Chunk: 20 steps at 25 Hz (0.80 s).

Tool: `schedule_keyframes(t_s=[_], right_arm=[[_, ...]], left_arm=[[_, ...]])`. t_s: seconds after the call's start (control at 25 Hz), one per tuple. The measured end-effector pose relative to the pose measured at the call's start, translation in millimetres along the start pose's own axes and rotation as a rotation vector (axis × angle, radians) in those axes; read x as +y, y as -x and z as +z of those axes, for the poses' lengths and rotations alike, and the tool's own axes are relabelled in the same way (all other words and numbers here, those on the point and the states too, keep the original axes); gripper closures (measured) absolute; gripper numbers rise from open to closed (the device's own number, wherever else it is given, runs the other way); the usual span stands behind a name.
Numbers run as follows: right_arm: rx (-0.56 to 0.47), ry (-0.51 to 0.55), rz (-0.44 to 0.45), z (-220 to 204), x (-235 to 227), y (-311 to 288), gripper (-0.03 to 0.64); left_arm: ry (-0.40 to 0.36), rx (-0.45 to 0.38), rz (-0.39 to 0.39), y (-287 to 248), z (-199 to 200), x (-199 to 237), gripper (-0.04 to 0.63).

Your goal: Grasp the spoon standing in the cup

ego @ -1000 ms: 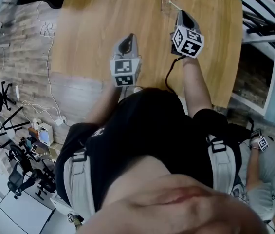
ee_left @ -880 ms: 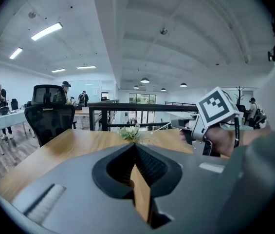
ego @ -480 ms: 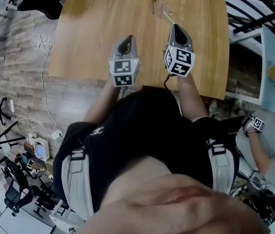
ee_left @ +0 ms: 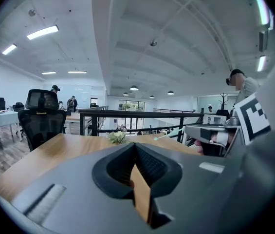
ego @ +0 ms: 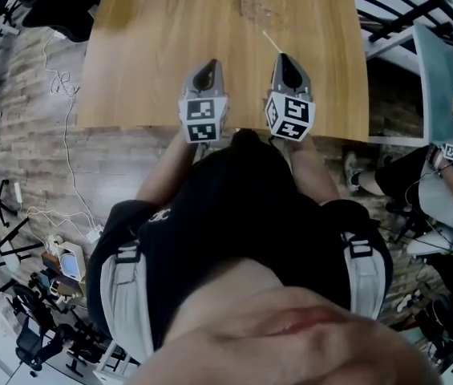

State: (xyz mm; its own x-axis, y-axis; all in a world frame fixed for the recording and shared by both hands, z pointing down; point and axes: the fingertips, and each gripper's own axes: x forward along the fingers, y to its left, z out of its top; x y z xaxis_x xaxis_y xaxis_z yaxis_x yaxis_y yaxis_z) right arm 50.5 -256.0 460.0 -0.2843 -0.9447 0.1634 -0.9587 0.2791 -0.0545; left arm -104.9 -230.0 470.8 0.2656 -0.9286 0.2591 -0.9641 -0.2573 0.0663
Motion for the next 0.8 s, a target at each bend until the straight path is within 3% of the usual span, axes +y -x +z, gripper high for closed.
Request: schedule_keyframes(t_s=[0.28,0.8], right_arm=[[0.008,0.012,0.002,-7.4,7.7,33.8,0.612],[0.004,0.044,0.045,-9.3,28.3,46.9,0.612]], left_arm=[[0.011,-0.016,-0.028,20.7,-5.2,-12.9,0.584],[0.06,-0.014,-0.001,39.6,-21.6,-5.7,0.584]])
